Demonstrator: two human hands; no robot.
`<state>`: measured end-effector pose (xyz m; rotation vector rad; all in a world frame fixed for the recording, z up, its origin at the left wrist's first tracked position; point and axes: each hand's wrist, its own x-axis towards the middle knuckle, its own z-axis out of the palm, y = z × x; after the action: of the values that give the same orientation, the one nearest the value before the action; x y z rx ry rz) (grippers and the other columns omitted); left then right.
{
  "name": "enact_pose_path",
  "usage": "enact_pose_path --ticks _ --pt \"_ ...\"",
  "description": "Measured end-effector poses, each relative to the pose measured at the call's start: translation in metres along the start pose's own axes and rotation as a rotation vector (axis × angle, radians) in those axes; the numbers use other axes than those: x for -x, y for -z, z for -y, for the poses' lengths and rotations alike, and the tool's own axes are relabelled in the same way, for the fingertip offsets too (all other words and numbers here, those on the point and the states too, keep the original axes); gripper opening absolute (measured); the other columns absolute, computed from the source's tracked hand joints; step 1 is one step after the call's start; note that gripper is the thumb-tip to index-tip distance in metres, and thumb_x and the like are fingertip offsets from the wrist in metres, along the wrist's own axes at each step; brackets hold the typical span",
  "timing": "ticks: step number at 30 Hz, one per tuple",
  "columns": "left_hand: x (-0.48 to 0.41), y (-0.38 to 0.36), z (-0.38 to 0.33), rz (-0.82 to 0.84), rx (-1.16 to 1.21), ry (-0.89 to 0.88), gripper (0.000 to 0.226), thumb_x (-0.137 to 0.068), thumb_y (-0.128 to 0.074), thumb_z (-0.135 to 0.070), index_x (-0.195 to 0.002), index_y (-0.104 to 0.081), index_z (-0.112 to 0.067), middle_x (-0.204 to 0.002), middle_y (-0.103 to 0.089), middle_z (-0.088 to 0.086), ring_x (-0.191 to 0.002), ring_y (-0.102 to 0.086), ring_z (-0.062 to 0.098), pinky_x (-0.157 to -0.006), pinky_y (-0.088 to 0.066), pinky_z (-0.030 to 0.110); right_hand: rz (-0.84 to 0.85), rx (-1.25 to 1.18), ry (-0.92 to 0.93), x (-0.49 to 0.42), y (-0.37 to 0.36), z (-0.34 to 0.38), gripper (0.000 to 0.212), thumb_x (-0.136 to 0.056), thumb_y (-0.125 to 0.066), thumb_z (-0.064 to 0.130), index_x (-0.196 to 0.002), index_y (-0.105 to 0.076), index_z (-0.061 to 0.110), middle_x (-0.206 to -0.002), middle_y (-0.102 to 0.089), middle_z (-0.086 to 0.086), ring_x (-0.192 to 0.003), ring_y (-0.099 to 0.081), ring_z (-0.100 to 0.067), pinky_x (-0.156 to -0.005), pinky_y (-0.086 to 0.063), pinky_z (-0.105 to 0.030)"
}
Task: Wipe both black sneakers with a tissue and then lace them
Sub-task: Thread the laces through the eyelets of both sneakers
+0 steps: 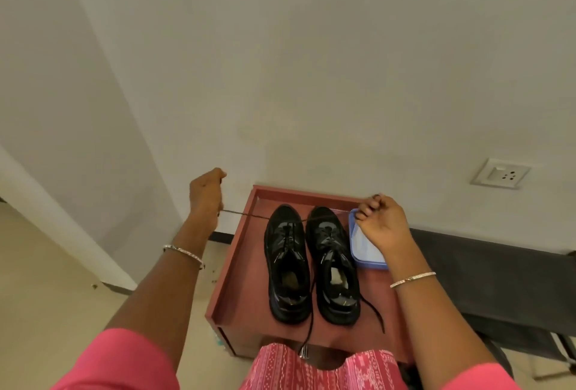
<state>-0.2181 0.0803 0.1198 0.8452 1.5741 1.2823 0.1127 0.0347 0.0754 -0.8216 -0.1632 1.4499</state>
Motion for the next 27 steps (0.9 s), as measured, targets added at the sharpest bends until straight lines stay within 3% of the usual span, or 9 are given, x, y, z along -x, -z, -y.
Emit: enact_pose_path --ticks 3,6,9,13,16,19,21,23,27 --pt "-0.012 0.036 0.043 -0.149 -0.509 -0.223 0.032 -0.087 -0.057 -0.026 -0.058 -0.051 -0.013 -0.057 -0.046 0.007 -0.056 -0.044 0.023 -0.055 -0.033 0.031 -0.242 0.029 0.023 -0.004 0.075 0.012 0.025 -0.077 -0.049 0.013 -0.066 -0.029 0.023 -0.043 -0.033 0.007 -0.036 -0.028 -0.012 -0.053 -0.017 -0.028" --pt "-0.014 0.062 0.082 -0.150 -0.697 -0.268 0.036 -0.083 -0.056 -0.020 -0.053 -0.042 -0.007 -0.049 -0.038 0.007 -0.050 -0.039 0.025 -0.050 -0.028 0.028 -0.407 0.039 0.015 0.008 0.130 0.010 0.024 -0.082 -0.044 0.017 -0.067 -0.027 0.024 -0.046 -0.033 0.005 -0.034 -0.028 -0.012 -0.051 -0.017 -0.027" --pt "-0.008 0.050 0.102 -0.100 -0.824 -0.283 0.029 -0.080 -0.059 -0.018 -0.057 -0.052 -0.001 -0.048 -0.046 0.011 -0.050 -0.045 0.028 -0.049 -0.031 0.027 -0.474 0.160 0.069 0.016 0.127 -0.011 0.029 -0.096 -0.042 0.020 -0.067 -0.037 0.022 -0.054 -0.046 0.000 -0.041 -0.036 -0.013 -0.049 -0.025 -0.026" --pt "0.009 0.014 0.102 -0.024 -0.914 -0.153 0.009 -0.080 -0.057 -0.017 -0.084 -0.052 -0.011 -0.070 -0.058 0.007 -0.064 -0.054 0.027 -0.055 -0.039 0.029 -0.263 0.508 0.165 0.046 0.067 -0.038 0.016 -0.101 -0.042 0.017 -0.087 -0.051 0.014 -0.053 -0.062 -0.014 -0.041 -0.051 -0.021 -0.050 -0.043 -0.026" --pt "0.014 -0.011 0.100 0.189 -1.080 -0.085 0.020 -0.086 -0.056 -0.018 -0.105 -0.060 -0.016 -0.104 -0.067 0.011 -0.090 -0.061 0.032 -0.074 -0.049 0.035 0.040 1.092 0.017 0.070 0.041 -0.049 0.039 -0.106 -0.040 0.036 -0.096 -0.066 0.008 -0.057 -0.065 -0.021 -0.055 -0.065 -0.024 -0.065 -0.049 -0.030" --pt "0.025 -0.035 0.108 0.377 -1.095 -0.066 0.030 -0.091 -0.057 -0.018 -0.116 -0.070 -0.027 -0.124 -0.068 0.005 -0.114 -0.063 0.031 -0.097 -0.051 0.038 0.222 1.554 -0.019 0.074 0.034 -0.067 0.043 -0.103 -0.047 0.045 -0.084 -0.072 0.015 -0.058 -0.071 -0.006 -0.061 -0.069 -0.017 -0.075 -0.054 -0.033" --pt "0.036 -0.047 0.121 0.389 -1.013 -0.035 0.025 -0.090 -0.065 -0.023 -0.111 -0.072 -0.034 -0.121 -0.071 -0.001 -0.112 -0.065 0.026 -0.099 -0.052 0.038 0.193 1.709 0.134 0.066 0.032 -0.087 0.026 -0.097 -0.060 0.039 -0.079 -0.069 0.022 -0.062 -0.071 0.004 -0.060 -0.066 -0.008 -0.070 -0.055 -0.033" --pt "0.050 -0.057 0.133 0.341 -0.960 -0.049 0.021 -0.089 -0.070 -0.029 -0.109 -0.072 -0.035 -0.115 -0.073 -0.004 -0.111 -0.065 0.024 -0.098 -0.051 0.042 0.109 1.798 0.372 0.056 0.031 -0.111 0.007 -0.090 -0.068 0.033 -0.086 -0.071 0.028 -0.080 -0.072 0.009 -0.081 -0.064 -0.011 -0.080 -0.053 -0.038" --pt "0.064 -0.072 0.145 0.146 -0.878 -0.097 0.004 -0.093 -0.066 -0.028 -0.095 -0.069 -0.029 -0.100 -0.073 -0.003 -0.104 -0.066 0.024 -0.093 -0.048 0.042 -0.011 1.949 0.550 0.040 0.024 -0.144 0.023 -0.092 -0.066 0.028 -0.115 -0.070 0.027 -0.116 -0.066 0.006 -0.116 -0.052 -0.023 -0.096 -0.038 -0.042"
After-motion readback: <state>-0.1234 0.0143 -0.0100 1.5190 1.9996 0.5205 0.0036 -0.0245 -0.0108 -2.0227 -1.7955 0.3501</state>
